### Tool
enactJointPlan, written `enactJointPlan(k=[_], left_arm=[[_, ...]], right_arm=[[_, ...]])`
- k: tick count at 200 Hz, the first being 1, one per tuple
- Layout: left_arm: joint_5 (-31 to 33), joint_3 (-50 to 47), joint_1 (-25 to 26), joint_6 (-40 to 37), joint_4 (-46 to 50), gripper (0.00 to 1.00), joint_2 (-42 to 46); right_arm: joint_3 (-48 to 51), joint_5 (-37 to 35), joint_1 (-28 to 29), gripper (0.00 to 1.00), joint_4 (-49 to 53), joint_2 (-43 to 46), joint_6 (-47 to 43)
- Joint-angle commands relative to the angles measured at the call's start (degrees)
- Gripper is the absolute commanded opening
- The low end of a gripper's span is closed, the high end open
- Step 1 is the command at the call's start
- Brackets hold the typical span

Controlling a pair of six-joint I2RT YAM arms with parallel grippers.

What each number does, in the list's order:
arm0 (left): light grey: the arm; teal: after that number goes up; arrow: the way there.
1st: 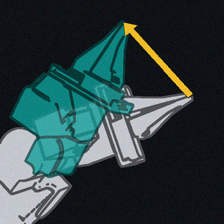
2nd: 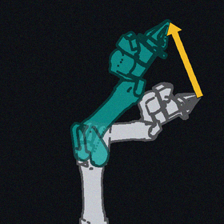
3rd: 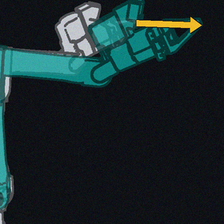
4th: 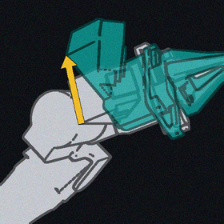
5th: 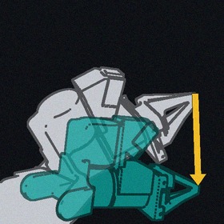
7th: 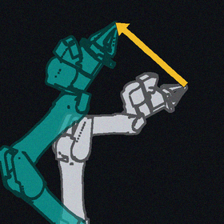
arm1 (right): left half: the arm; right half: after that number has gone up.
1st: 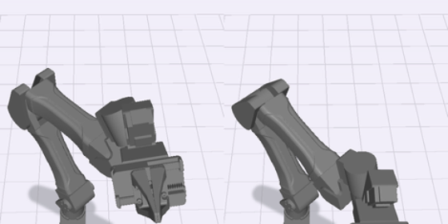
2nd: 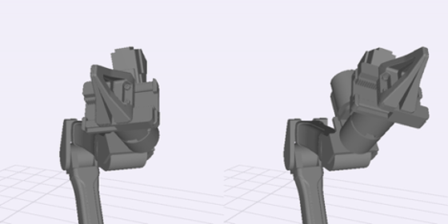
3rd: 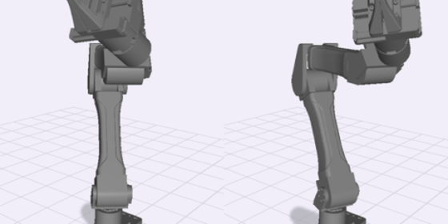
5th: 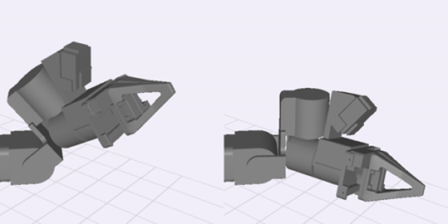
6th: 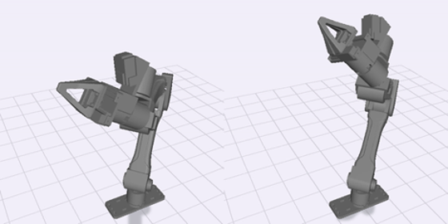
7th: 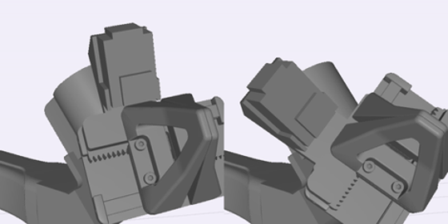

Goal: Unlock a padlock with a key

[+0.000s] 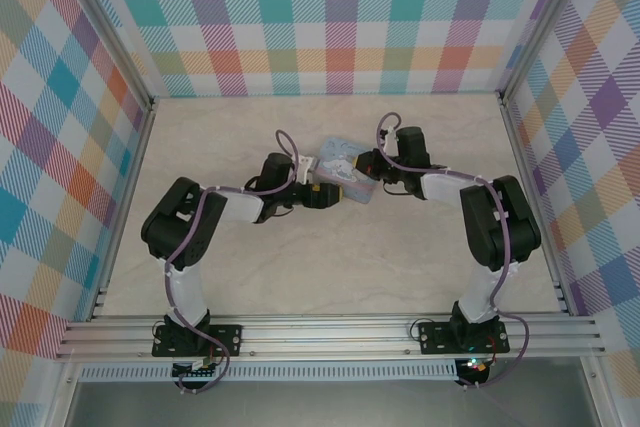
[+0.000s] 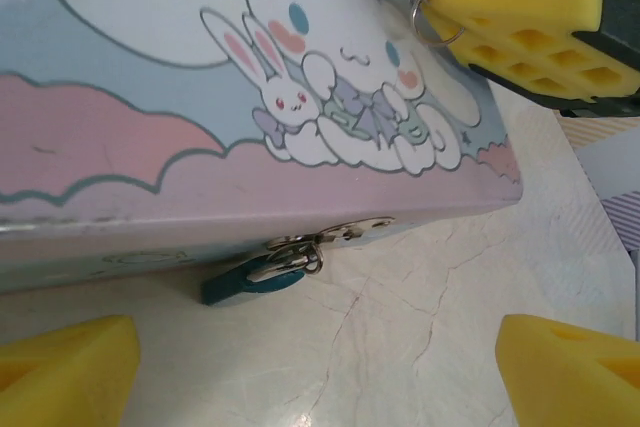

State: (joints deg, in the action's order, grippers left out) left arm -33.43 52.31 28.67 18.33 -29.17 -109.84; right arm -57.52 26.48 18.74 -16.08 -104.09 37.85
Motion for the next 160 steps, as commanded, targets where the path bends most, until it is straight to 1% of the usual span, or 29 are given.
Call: enactJointPlan(k=[1,43,75,120,160], left_arm=[[0.05,1.44,1.16,-1.19,-3.14,0.91,-1.72],[1.08,1.87,2.40,-1.02,-4.31,0.87,-3.76],[0.67,2.28,2.71,-0.36,-5.63,0.83,-5.12],[1.07,2.27,3.80,0.40,-6.66,0.73,-6.08],[4.32,1.27,5.43,2.76,-9.28,0.65,-7.09]], right_arm=[[-0.66,0.71,-0.20,0.02,0.88,-0.73,-1.66],[1.50,0.33,-0.07,0.02,1.81,-0.81,-1.98],[2.67,0.24,-0.03,0.02,1.57,-0.50,-2.26],[2.94,0.13,0.02,0.02,1.45,-0.32,-2.28],[3.19,-0.08,0.27,0.02,1.07,-0.28,-2.33]])
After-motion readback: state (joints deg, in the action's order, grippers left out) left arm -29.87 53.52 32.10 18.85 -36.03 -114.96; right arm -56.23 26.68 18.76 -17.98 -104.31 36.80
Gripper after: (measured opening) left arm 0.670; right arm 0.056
